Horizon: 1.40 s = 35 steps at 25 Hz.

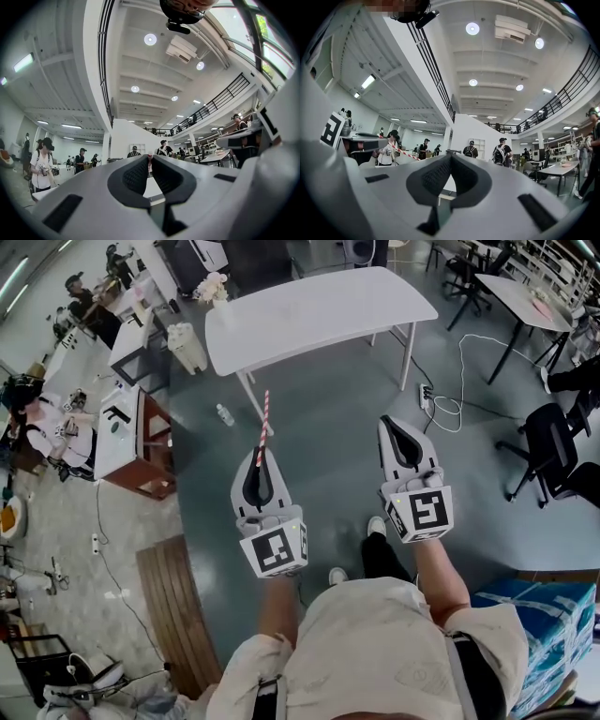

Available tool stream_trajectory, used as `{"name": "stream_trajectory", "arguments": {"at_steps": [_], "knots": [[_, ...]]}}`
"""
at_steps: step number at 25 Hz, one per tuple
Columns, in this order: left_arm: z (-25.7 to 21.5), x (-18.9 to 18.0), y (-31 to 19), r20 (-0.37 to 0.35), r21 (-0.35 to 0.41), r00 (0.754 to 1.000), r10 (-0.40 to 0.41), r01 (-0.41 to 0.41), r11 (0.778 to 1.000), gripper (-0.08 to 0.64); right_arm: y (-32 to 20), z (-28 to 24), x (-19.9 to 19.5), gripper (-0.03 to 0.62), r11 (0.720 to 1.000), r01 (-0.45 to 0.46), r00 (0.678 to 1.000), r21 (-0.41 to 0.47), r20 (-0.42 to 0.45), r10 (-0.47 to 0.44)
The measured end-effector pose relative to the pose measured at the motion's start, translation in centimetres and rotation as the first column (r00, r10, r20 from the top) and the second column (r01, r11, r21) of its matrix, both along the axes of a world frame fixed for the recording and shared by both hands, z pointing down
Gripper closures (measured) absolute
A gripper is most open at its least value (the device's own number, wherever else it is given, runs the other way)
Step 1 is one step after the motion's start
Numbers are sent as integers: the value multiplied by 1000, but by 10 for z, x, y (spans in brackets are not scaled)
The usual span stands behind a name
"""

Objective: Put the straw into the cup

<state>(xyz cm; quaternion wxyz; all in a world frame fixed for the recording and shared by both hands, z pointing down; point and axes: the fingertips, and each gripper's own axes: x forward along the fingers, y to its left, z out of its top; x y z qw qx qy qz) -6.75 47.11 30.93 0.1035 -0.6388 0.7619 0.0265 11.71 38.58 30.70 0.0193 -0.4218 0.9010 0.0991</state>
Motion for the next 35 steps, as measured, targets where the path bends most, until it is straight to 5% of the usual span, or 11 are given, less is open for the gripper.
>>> {"name": "stream_trajectory", "arguments": {"at_steps": [24,35], "knots": [[-19,69,-254,81,-40,996,-44,47,998,535,-264,4,60,591,998,39,998,-51,51,-36],[-23,98,-328,102,-61,992,-77,83,995,535,-345,4,90,592,996,65,995,-68,75,-60]]}}
